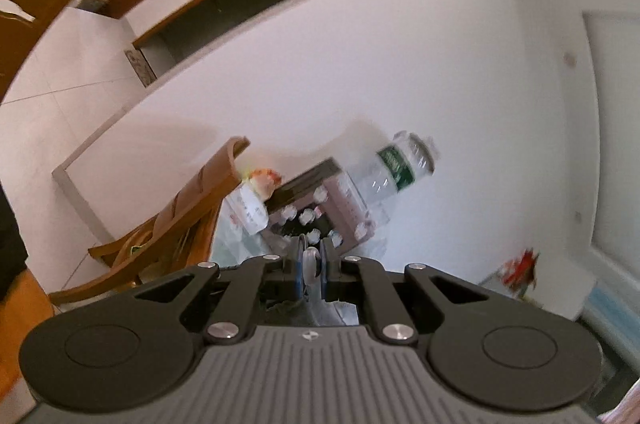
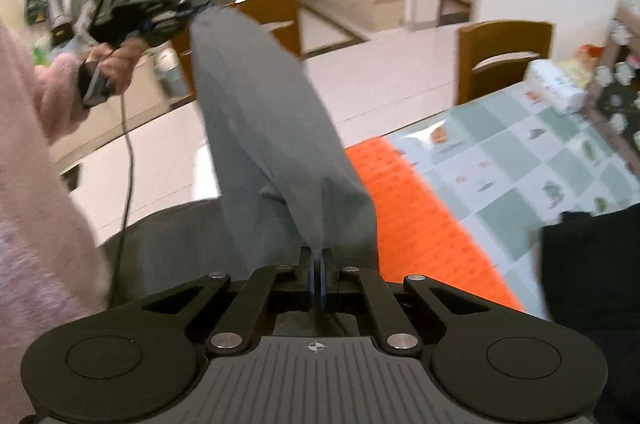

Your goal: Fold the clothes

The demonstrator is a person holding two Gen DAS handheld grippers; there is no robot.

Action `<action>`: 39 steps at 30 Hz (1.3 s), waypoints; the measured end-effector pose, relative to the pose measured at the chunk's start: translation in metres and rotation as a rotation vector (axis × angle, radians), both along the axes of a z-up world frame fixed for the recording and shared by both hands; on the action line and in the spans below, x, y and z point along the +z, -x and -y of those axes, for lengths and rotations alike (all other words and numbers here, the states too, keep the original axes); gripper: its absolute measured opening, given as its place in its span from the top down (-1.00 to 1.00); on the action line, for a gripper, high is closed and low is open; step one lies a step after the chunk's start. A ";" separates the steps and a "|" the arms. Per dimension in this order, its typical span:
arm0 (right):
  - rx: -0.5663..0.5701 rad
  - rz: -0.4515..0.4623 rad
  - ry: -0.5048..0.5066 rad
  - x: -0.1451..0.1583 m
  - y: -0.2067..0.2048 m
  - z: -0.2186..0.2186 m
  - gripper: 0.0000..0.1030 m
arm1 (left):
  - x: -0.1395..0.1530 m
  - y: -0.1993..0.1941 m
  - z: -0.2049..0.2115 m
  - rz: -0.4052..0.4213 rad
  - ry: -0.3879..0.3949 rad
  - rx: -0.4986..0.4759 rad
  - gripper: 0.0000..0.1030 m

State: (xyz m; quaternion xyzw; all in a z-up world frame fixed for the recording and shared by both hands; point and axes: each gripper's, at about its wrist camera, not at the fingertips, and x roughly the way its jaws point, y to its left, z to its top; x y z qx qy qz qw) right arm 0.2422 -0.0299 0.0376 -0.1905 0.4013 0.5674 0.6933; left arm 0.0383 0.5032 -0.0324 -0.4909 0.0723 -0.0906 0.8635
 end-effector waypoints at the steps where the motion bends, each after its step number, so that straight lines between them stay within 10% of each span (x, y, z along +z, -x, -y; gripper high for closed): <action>1: 0.016 -0.030 -0.013 0.005 0.004 0.002 0.90 | 0.008 0.012 0.001 0.014 0.007 0.017 0.83; 6: 0.058 -0.110 -0.055 0.014 -0.029 -0.001 0.91 | 0.032 0.021 0.008 -0.038 -0.052 0.083 0.83; 19: 0.030 -0.163 0.254 -0.185 -0.162 -0.100 0.89 | -0.100 -0.131 -0.017 -0.527 -0.203 0.229 0.83; 23: 0.016 -0.173 0.213 -0.189 -0.175 -0.088 0.79 | -0.128 -0.165 -0.026 -0.579 -0.193 0.235 0.83; 25: -0.007 -0.114 0.198 -0.183 -0.172 -0.084 0.38 | -0.139 -0.175 -0.029 -0.595 -0.195 0.235 0.83; 32: 0.095 0.106 0.061 -0.145 -0.125 -0.094 0.34 | -0.144 -0.168 -0.030 -0.595 -0.185 0.233 0.83; 39: 0.289 0.184 0.154 -0.174 -0.113 -0.132 0.50 | -0.115 -0.154 -0.021 -0.550 -0.227 0.240 0.83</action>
